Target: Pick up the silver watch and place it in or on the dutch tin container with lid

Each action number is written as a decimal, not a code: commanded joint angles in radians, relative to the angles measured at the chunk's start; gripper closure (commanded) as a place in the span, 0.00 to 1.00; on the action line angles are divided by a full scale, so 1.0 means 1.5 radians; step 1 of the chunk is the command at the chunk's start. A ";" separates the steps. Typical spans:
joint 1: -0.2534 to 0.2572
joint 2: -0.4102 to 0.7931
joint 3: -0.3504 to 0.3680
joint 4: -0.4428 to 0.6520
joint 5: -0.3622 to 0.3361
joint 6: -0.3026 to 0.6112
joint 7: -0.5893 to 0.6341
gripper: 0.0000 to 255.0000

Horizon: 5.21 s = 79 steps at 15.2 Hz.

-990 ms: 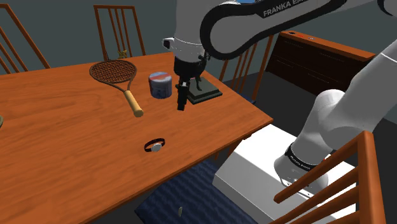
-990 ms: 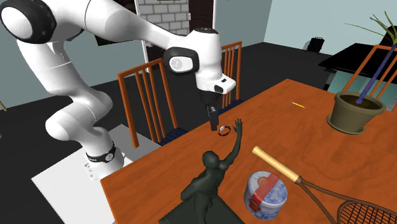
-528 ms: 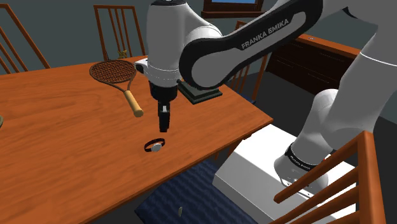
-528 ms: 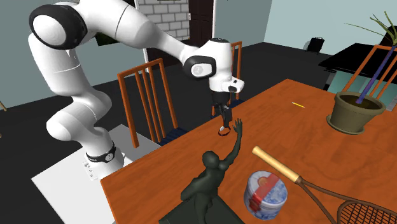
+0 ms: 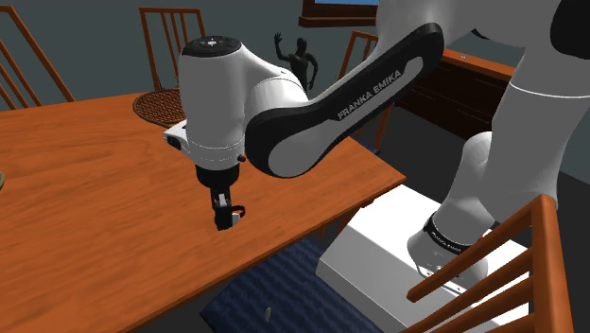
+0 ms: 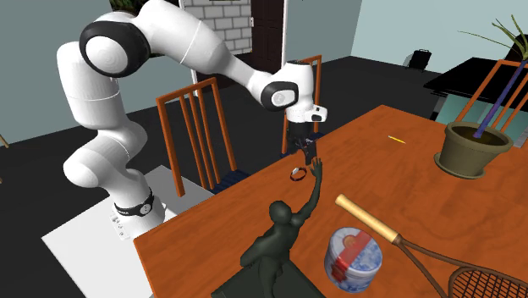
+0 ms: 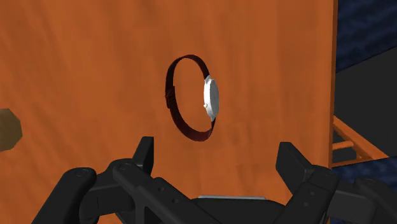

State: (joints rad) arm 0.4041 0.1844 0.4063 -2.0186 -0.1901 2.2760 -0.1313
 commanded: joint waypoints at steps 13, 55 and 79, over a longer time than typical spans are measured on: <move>0.006 0.042 -0.008 -0.009 -0.029 0.046 0.018 0.00; -0.006 -0.063 0.009 0.158 0.047 -0.212 -0.046 1.00; -0.175 0.103 -0.119 0.415 0.059 -0.287 -0.365 1.00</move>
State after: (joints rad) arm 0.1507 0.3194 0.2334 -1.4374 -0.1024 1.8658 -0.6594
